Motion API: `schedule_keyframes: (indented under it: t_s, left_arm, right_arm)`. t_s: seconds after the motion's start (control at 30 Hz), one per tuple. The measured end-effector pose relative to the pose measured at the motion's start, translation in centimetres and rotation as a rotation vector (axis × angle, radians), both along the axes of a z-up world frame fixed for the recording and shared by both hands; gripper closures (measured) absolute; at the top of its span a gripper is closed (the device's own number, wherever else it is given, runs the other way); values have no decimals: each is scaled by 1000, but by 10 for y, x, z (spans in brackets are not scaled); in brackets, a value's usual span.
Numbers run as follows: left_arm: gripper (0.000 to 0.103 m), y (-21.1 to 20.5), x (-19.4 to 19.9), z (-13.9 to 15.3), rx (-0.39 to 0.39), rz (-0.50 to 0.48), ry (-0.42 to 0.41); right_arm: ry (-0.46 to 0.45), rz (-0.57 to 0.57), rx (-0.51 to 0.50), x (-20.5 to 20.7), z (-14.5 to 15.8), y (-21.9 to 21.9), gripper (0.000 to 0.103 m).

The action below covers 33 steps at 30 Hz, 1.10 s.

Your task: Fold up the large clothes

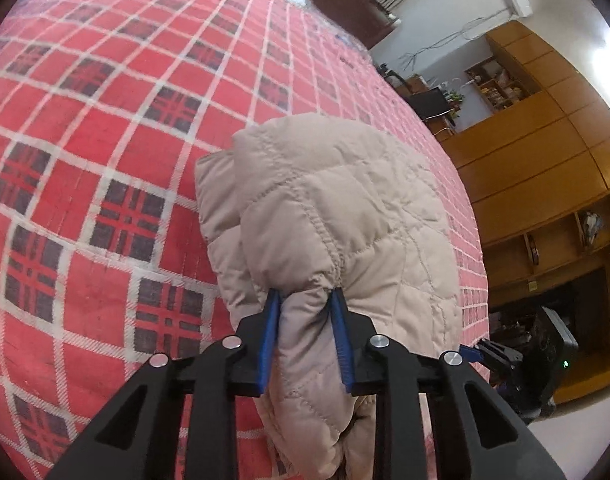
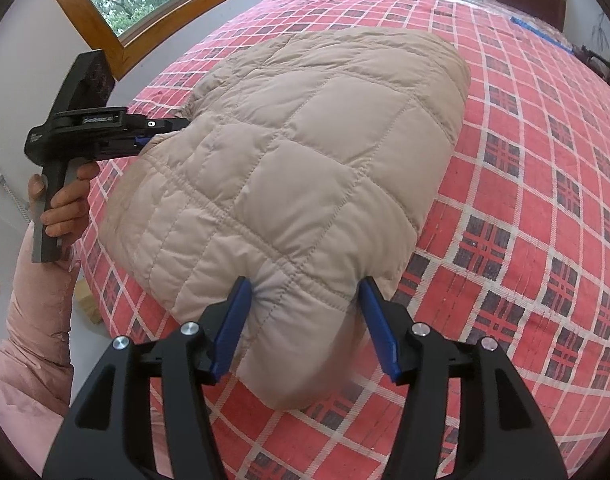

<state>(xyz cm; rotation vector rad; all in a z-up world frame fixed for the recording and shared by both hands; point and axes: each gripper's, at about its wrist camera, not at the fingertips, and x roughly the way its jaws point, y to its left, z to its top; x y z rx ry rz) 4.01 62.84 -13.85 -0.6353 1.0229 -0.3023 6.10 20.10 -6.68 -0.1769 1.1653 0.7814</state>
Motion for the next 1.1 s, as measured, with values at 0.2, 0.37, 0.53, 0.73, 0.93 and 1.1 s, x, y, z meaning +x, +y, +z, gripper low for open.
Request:
schedule_keyframes:
  t_s: [0.2, 0.37, 0.53, 0.73, 0.93, 1.1]
  left_arm:
    - [60, 21, -26, 2, -33, 12, -17]
    - [37, 41, -48, -2, -33, 53, -39]
    - [19, 49, -54, -3, -51, 60, -60]
    - [14, 45, -36, -14, -44, 40, -44]
    - [14, 42, -17, -22, -73, 14, -52]
    - [14, 35, -3, -25, -68, -1, -45]
  right_arm:
    - [-23, -3, 12, -4, 8, -5, 46]
    - [-71, 2, -1, -11, 16, -6, 46]
    - [-75, 1, 11, -11, 20, -8, 33]
    - [-28, -48, 98, 5, 25, -22, 18]
    - [96, -96, 186, 33, 16, -35, 18]
    - [133, -120, 206, 47, 8, -38, 18]
